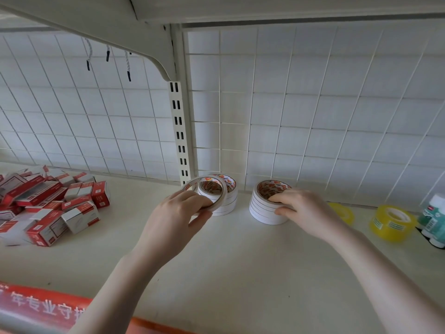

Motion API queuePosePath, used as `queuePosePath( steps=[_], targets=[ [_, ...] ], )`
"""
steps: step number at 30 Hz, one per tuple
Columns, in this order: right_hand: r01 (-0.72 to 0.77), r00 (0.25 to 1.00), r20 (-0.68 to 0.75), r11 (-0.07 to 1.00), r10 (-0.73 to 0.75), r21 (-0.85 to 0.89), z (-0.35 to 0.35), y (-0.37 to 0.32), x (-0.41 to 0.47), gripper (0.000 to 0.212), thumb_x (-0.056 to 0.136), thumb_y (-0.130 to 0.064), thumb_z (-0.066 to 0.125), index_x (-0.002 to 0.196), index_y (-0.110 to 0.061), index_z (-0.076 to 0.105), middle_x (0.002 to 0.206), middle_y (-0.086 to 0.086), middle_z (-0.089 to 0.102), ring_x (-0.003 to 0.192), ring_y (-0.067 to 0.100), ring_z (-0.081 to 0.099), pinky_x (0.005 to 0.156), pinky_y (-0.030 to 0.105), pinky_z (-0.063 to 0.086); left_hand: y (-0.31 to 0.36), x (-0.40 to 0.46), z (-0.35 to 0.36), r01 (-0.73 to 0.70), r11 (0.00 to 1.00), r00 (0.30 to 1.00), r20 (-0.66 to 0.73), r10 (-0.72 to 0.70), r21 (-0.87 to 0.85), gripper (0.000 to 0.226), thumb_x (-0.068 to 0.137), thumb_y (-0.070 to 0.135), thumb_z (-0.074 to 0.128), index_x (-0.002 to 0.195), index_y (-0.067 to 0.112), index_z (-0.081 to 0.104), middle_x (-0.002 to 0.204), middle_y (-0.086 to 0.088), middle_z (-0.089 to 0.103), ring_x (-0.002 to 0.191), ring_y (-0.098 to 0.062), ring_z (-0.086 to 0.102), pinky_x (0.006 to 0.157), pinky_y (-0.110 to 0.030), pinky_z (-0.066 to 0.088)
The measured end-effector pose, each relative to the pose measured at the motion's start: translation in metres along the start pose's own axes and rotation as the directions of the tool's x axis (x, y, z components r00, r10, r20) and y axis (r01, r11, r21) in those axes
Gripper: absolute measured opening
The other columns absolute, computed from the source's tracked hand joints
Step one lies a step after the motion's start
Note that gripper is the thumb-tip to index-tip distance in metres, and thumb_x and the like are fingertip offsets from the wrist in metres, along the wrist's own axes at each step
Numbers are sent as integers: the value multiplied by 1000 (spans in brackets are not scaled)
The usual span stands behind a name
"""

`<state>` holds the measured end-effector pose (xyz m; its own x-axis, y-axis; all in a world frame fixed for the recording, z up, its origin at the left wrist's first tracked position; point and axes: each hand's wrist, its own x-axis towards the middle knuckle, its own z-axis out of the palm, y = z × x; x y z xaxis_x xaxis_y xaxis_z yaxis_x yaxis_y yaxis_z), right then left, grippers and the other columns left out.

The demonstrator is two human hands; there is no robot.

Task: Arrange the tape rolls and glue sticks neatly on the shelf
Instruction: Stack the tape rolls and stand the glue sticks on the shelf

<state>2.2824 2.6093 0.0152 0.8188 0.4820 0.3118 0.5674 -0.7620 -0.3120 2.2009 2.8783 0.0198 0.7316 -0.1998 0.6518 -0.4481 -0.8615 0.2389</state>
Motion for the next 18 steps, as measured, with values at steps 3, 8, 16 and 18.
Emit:
queuePosePath(
  steps=[3,8,16,18],
  targets=[
    [-11,1000,-8,1000,11,8,0,0,-1,30,86,-14,65,114,-22,67,113,-2,66,107,19,56,88,37,45,0,5,-2,4,1000,1000,9,-3,-11,20,82,32,52,81,20,68,74,11,63,71,-14,58,58,-32,51],
    [-13,999,-50,1000,12,-28,-1,-1,-2,40,87,-25,65,126,-19,60,125,-3,60,119,17,50,97,28,38,-3,23,0,22,1000,999,48,-22,-5,12,82,22,61,88,18,71,79,5,65,75,-19,59,60,-32,49],
    [-6,952,-301,981,-54,-195,-18,7,-16,18,82,-22,70,97,-12,70,89,3,68,85,29,62,68,39,52,-8,59,11,94,994,972,210,-105,62,15,90,23,57,98,17,68,92,-1,63,88,-24,56,72,-39,47],
    [-20,949,-310,970,-58,-243,-18,9,-25,13,80,-22,72,88,-13,70,82,3,67,78,29,63,61,37,51,-11,63,16,112,990,963,238,-128,80,16,90,25,57,100,19,68,93,0,63,88,-23,57,72,-39,48]
  ],
)
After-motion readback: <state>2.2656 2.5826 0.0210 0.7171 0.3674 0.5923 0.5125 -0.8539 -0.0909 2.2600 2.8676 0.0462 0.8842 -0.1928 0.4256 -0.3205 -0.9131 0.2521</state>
